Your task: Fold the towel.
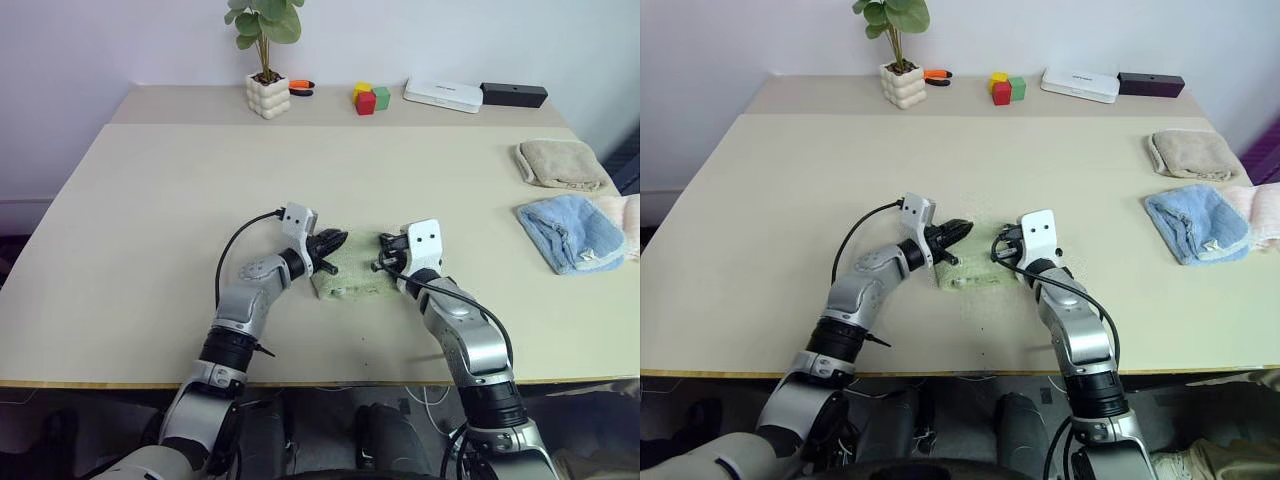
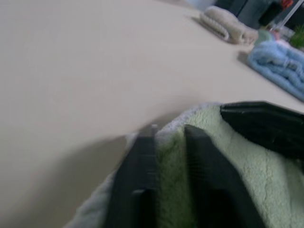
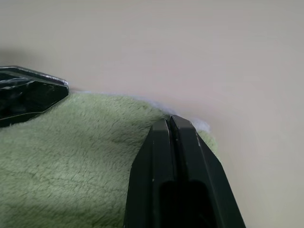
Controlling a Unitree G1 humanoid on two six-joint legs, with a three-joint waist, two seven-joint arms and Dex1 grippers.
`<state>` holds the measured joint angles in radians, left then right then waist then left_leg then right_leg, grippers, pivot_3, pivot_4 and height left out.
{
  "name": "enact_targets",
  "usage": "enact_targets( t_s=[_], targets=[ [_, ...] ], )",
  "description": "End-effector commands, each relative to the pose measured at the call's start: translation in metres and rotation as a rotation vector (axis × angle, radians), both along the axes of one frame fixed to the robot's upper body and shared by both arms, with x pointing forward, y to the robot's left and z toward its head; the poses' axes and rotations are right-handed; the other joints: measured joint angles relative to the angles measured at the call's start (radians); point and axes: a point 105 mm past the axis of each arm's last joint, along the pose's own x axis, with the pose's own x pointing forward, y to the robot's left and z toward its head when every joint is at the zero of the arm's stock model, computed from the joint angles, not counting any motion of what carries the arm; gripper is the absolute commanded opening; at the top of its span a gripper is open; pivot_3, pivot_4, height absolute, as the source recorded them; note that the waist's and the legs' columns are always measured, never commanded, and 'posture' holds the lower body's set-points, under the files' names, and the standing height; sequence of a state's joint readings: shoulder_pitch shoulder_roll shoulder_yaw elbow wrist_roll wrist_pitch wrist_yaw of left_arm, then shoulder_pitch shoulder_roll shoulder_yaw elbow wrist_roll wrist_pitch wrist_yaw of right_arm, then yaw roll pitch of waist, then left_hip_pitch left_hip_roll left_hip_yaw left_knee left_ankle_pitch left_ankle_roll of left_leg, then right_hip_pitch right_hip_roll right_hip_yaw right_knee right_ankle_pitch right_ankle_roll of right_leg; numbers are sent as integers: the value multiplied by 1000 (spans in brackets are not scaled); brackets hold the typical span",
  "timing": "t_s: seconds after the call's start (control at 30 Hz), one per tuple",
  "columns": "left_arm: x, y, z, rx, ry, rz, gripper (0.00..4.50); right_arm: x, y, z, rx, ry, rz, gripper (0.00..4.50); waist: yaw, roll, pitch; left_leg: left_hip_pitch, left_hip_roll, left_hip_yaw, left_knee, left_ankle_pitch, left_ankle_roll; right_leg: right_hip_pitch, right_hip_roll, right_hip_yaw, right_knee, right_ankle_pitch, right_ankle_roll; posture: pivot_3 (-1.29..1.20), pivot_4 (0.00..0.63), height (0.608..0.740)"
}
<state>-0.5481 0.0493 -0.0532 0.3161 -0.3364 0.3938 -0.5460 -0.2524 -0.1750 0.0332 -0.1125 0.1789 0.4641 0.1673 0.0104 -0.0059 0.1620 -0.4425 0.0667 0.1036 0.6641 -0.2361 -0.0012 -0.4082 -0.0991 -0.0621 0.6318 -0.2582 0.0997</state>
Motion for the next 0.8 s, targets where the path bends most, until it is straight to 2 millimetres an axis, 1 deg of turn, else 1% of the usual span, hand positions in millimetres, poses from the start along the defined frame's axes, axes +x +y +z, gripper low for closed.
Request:
enact_targets(
  t_s=[0.03,0.07,0.1,0.13,0.17,0.23,0.33,0.4,0.43,0.5,0.57,0.67,0.73,0.8],
  targets=[
    [-1,6,18,-46,-50,-11,2821,4,-16,10,17,-36,-45,1356,0,0,0,0,0,0,0,0,0,0,0,0,0,0,0,0,150,735],
    [-1,9,21,-49,-56,-14,3290,6,-19,15,15,-54,-55,1877,-1,0,0,0,0,0,0,0,0,0,0,0,0,0,0,0,150,735],
    [-1,11,23,-51,-57,-17,3746,7,-22,17,15,-64,-60,2292,-2,0,0,0,0,0,0,0,0,-1,0,0,0,0,0,0,150,735],
    [-1,15,27,-54,-71,-17,4292,8,-26,20,10,-73,-71,2872,-3,0,0,-1,0,0,0,0,0,-1,0,0,0,0,0,0,150,735],
    [-1,20,31,-54,-84,-15,4500,10,-29,22,1,-78,-81,3420,-5,0,1,-1,0,0,0,0,0,-1,0,0,0,0,0,0,150,735],
    [-1,31,44,-56,-129,-6,4500,11,-35,27,-17,-98,-94,4461,-6,1,1,-1,0,0,-1,0,0,-2,0,0,0,0,0,0,150,735],
    [0,45,56,-106,-106,16,4500,12,-33,33,-80,-125,-55,4487,-7,1,1,-1,0,1,-1,0,0,-2,0,0,0,0,1,0,150,735],
    [-9,59,65,-208,12,-37,4500,14,-34,51,-69,-165,-15,4487,-9,0,1,-1,0,1,-1,0,0,-2,0,0,0,0,1,0,150,735],
    [-13,62,69,-243,57,-65,4500,14,-33,57,-62,-176,10,4487,-13,1,2,-1,0,0,-1,0,0,-2,0,0,0,0,1,0,150,735],
    [-23,75,70,-331,188,-116,4500,14,-37,66,-128,-209,40,4487,-20,1,2,-1,0,0,-1,0,0,-2,0,0,1,0,1,0,150,735],
    [-37,85,64,-317,274,-169,4500,15,-40,72,-124,-215,65,4487,-24,0,2,-1,0,0,-2,0,0,-2,0,0,1,0,2,0,150,735],
    [-53,98,46,-244,381,-192,4500,14,-43,77,-172,-230,114,4487,-28,1,2,0,0,0,-3,0,0,-2,0,0,1,0,2,0,150,735],
    [-59,99,40,-278,455,-218,4500,16,-51,75,-206,-226,106,4487,-26,1,2,0,0,1,-3,0,-1,-2,0,0,1,0,2,0,150,735],
    [-68,91,33,-317,529,-267,4500,19,-60,72,-243,-218,69,4487,-20,0,3,0,0,0,-3,1,-1,-2,0,0,1,0,2,0,150,735]
  ],
)
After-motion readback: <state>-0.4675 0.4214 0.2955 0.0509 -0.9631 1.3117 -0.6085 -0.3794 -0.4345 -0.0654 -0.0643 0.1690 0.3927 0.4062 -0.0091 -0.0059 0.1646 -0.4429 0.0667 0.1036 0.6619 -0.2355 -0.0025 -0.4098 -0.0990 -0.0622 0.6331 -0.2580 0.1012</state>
